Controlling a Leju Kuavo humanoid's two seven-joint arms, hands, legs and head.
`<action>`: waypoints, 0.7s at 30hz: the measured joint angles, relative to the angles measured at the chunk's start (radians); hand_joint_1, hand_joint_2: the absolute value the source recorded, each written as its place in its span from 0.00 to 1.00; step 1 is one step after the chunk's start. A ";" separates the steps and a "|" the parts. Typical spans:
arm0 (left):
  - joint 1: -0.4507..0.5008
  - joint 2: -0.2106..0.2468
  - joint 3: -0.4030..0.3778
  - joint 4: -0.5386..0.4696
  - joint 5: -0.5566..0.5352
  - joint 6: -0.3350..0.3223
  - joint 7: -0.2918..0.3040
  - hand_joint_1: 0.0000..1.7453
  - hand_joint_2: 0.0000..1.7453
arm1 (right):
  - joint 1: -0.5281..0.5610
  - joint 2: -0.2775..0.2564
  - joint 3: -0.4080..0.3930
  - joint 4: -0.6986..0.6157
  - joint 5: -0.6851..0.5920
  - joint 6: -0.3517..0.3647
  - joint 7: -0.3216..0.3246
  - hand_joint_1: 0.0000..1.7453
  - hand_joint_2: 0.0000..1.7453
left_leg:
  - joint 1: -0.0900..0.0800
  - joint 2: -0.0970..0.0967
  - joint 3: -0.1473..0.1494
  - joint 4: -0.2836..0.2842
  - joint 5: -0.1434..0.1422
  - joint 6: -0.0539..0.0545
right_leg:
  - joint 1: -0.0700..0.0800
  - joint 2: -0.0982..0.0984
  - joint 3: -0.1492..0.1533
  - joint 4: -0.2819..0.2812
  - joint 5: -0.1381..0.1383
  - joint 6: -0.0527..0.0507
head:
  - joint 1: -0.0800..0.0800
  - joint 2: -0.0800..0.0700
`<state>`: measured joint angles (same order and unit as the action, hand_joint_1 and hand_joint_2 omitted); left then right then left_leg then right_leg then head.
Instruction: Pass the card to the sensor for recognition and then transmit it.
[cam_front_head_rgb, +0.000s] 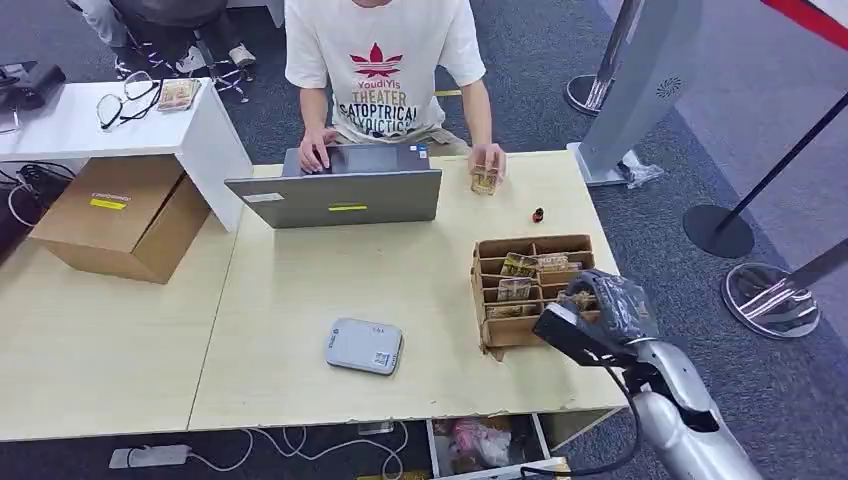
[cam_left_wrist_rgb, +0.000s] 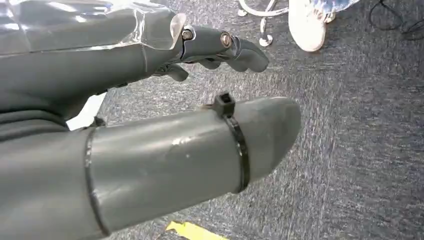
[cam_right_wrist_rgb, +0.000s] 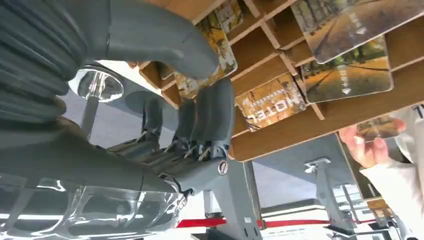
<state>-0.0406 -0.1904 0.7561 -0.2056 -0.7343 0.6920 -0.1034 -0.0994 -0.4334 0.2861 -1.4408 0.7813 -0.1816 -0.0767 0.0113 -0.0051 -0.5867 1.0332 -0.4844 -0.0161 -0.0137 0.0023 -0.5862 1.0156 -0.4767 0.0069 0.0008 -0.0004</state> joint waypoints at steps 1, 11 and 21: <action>0.000 -0.004 0.002 0.000 0.001 0.001 -0.001 0.00 0.00 | 0.002 0.000 0.000 0.000 0.000 0.000 0.000 0.74 1.00 | 0.000 0.000 0.000 0.000 0.000 0.000 | 0.000 0.000 0.000 0.000 0.000 0.000 | 0.001 0.000; -0.001 0.022 0.003 0.007 -0.008 -0.079 0.032 0.00 0.00 | -0.012 0.000 0.009 0.002 0.014 0.017 0.011 0.58 1.00 | 0.001 0.000 0.000 0.000 0.000 0.000 | 0.000 0.000 0.000 0.001 0.000 0.000 | 0.000 0.000; -0.001 0.026 0.003 0.008 -0.011 -0.076 0.040 0.00 0.00 | -0.026 0.000 0.009 0.009 0.013 0.016 0.011 0.65 1.00 | 0.000 0.000 0.000 0.000 0.000 0.000 | 0.000 0.000 0.000 0.000 0.000 0.000 | 0.000 0.000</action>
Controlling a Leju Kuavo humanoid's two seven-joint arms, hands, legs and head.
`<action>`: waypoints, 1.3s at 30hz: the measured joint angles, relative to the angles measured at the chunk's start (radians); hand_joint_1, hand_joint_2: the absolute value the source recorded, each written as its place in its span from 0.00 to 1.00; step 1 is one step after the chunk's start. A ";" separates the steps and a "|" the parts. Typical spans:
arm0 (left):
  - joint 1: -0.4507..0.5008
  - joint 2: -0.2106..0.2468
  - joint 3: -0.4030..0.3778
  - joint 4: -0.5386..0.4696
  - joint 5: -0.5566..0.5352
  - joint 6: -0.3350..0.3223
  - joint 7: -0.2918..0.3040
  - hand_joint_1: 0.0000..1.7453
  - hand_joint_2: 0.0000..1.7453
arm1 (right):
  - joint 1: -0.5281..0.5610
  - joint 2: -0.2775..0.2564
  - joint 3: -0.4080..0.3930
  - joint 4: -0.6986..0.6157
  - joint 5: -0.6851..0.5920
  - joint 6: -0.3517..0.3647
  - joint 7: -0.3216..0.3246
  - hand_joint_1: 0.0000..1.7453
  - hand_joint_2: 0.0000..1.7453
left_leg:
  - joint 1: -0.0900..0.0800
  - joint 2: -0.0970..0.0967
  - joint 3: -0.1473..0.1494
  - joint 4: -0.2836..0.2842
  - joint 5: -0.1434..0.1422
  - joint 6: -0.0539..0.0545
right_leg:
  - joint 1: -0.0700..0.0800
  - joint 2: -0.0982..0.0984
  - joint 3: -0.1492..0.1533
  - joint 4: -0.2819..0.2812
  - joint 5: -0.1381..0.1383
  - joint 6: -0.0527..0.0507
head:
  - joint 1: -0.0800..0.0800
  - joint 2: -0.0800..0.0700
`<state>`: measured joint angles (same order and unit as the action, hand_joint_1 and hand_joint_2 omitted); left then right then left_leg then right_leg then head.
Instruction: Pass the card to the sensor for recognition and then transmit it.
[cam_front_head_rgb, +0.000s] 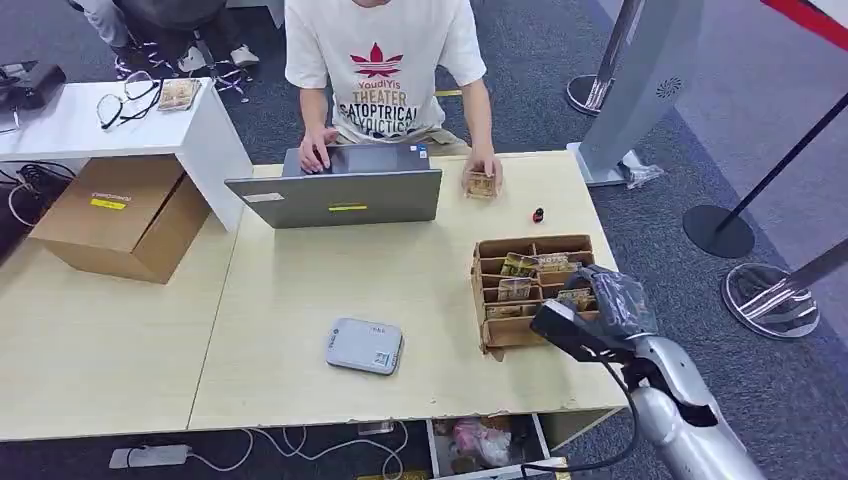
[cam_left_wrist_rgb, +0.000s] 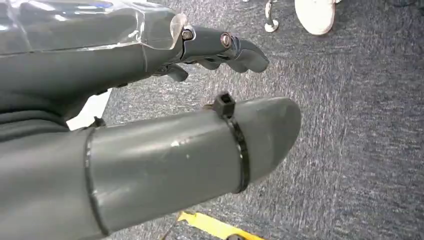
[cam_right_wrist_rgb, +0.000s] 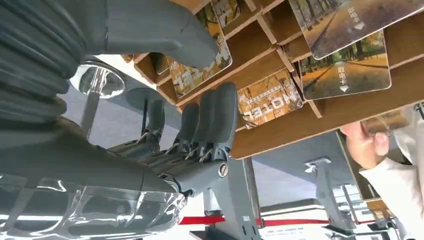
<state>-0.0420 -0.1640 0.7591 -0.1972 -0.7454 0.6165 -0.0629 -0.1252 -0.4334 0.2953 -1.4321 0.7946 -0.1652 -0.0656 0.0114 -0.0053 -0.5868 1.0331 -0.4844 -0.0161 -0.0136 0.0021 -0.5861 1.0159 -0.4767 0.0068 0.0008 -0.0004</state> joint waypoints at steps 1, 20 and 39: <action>0.000 0.000 0.000 0.000 0.000 0.000 0.000 0.00 0.00 | -0.001 0.000 0.000 0.000 0.000 0.000 0.000 0.64 1.00 | 0.000 0.000 0.000 0.000 0.000 0.000 | 0.000 0.000 0.000 0.000 0.000 0.000 | 0.000 0.000; 0.001 -0.030 0.000 0.000 0.000 0.077 -0.040 0.00 0.00 | 0.016 -0.003 -0.005 0.000 -0.010 -0.001 0.002 0.56 1.00 | 0.000 0.000 0.000 0.000 0.000 0.000 | 0.000 0.000 0.000 0.000 0.000 0.000 | 0.000 0.000; -0.001 -0.041 0.001 0.001 0.006 0.080 -0.047 0.00 0.00 | 0.011 -0.006 -0.019 0.017 -0.017 0.005 0.003 0.57 1.00 | 0.000 0.000 0.000 0.000 0.000 0.000 | 0.000 0.000 0.000 0.000 0.000 0.000 | 0.000 0.000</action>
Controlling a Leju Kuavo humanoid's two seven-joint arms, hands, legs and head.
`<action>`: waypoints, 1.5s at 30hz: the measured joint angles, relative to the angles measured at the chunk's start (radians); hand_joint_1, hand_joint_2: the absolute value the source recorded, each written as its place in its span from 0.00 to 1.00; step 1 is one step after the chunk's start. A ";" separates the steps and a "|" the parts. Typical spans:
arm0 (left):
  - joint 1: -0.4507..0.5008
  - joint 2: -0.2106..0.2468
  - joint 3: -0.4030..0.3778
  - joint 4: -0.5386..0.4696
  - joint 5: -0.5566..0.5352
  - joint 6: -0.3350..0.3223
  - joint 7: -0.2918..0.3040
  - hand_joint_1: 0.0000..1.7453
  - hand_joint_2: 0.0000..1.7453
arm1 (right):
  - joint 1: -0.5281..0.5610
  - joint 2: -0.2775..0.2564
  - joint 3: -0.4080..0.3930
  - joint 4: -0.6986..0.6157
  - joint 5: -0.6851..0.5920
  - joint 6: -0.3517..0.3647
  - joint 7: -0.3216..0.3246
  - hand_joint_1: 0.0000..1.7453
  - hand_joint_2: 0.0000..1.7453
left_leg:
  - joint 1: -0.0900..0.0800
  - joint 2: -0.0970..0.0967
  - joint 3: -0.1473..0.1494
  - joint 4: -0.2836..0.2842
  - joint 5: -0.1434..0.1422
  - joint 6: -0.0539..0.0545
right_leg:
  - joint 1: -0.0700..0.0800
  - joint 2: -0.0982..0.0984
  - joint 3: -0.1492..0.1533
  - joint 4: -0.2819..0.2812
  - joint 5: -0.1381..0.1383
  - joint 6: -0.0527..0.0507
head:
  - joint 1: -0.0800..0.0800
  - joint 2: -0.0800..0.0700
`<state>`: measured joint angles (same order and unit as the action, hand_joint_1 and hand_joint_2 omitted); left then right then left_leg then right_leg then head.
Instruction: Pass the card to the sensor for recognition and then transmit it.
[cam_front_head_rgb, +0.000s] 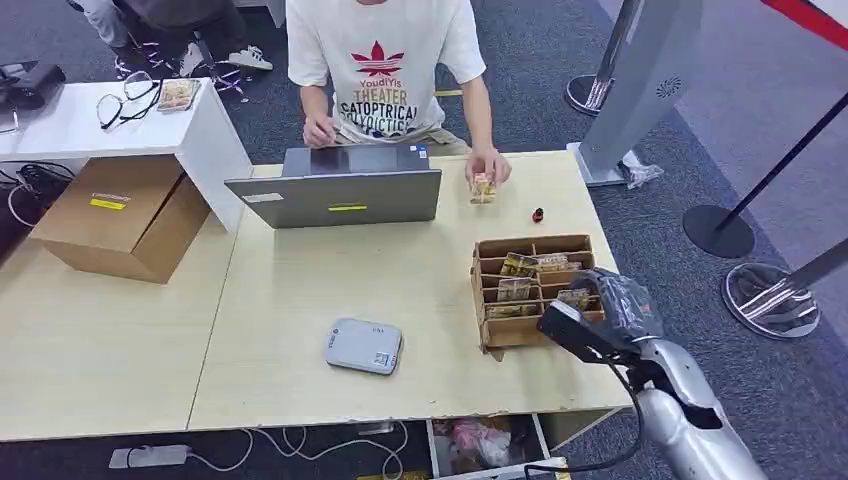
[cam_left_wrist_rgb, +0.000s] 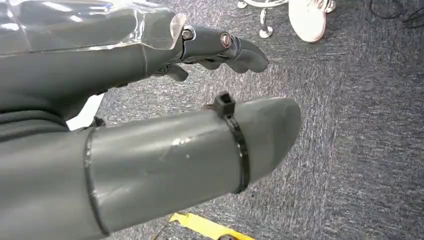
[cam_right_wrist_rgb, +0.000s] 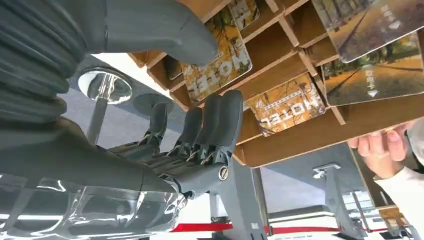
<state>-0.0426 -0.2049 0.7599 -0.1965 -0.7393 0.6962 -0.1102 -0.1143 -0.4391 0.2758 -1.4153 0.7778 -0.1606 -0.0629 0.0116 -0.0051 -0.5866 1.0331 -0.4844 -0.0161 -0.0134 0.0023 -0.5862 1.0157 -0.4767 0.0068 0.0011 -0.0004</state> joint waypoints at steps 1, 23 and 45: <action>0.000 0.000 0.000 0.000 0.000 0.000 0.000 0.00 0.00 | -0.001 0.000 -0.001 0.001 0.000 0.000 0.000 0.56 1.00 | 0.000 0.000 0.000 0.000 0.000 0.000 | 0.000 0.000 0.000 0.000 0.000 0.000 | 0.000 0.000; 0.000 0.000 0.000 0.002 -0.005 0.000 0.003 0.00 0.00 | -0.024 0.000 -0.014 0.015 -0.001 0.003 0.000 0.59 1.00 | 0.000 0.000 0.000 0.000 0.000 0.000 | 0.000 0.000 0.000 0.000 0.000 0.000 | 0.000 0.000; 0.000 0.000 0.000 0.003 -0.016 0.001 0.014 0.00 0.00 | -0.034 0.006 -0.010 0.058 0.006 0.043 -0.003 0.65 1.00 | 0.000 0.000 0.000 0.000 0.000 0.000 | 0.000 0.000 0.000 0.000 0.000 0.000 | 0.000 0.000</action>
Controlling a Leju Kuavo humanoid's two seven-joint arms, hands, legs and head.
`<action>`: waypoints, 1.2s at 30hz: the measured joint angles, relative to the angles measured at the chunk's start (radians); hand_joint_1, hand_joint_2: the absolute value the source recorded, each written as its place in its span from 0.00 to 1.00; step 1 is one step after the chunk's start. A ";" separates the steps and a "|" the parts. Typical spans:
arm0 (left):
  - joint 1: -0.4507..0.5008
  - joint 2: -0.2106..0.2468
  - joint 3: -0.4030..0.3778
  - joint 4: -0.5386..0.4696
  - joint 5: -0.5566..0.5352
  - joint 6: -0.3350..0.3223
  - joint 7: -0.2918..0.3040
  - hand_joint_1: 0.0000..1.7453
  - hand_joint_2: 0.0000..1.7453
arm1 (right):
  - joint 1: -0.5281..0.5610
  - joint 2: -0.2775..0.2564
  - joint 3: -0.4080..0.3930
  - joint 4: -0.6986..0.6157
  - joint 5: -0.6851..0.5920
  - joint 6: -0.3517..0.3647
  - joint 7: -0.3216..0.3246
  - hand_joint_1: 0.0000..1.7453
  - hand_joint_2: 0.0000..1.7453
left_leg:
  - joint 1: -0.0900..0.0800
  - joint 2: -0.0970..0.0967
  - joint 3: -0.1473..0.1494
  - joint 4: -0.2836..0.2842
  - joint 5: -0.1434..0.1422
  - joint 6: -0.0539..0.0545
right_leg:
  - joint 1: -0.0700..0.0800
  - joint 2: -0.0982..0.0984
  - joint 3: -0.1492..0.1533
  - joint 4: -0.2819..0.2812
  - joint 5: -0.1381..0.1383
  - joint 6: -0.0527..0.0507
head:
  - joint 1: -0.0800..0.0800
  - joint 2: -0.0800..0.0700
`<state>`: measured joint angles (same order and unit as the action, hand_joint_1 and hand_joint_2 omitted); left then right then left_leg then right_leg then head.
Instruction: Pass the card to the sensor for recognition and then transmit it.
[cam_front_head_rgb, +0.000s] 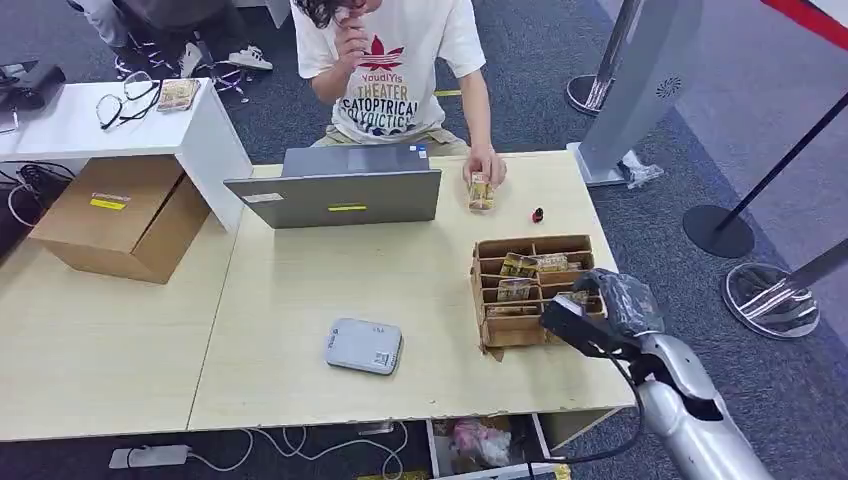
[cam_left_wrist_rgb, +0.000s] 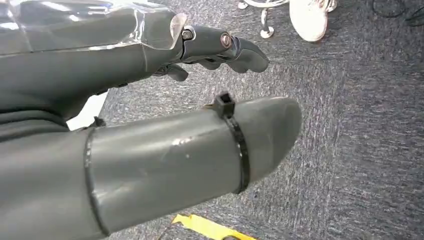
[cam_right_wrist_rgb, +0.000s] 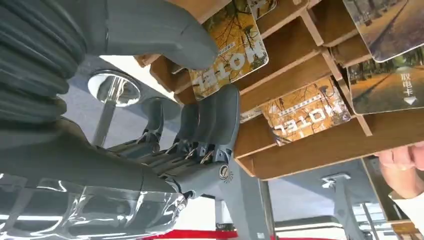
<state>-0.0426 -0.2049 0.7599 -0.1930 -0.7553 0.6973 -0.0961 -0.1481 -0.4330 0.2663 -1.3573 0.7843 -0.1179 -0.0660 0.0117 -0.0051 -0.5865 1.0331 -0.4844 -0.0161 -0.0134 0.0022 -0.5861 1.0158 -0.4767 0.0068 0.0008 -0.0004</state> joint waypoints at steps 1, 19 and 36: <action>0.000 0.000 0.000 0.000 0.000 0.000 0.001 0.00 0.00 | -0.003 0.001 0.001 0.003 0.000 0.004 0.000 0.67 1.00 | 0.000 0.000 0.000 0.000 0.000 0.000 | 0.000 0.000 0.000 0.000 0.000 0.000 | 0.000 0.000; 0.000 0.000 0.000 0.000 0.002 0.000 0.003 0.00 0.00 | -0.056 0.010 0.030 0.053 -0.006 0.013 -0.012 0.91 1.00 | 0.000 0.000 0.000 0.000 0.000 0.000 | 0.000 0.000 0.000 0.000 0.000 0.000 | 0.000 0.000; 0.000 0.001 0.000 0.000 -0.001 0.000 0.003 0.00 0.00 | -0.063 0.008 0.037 0.058 -0.021 0.006 -0.018 0.01 1.00 | 0.000 0.000 0.000 0.000 0.000 0.000 | 0.000 0.000 0.000 0.000 0.000 0.000 | 0.000 0.000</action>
<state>-0.0422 -0.2041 0.7603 -0.1926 -0.7561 0.6977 -0.0927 -0.2107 -0.4253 0.3029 -1.2989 0.7637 -0.1121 -0.0843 0.0116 -0.0052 -0.5860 1.0331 -0.4839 -0.0166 -0.0134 0.0022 -0.5857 1.0160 -0.4765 0.0067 0.0008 -0.0004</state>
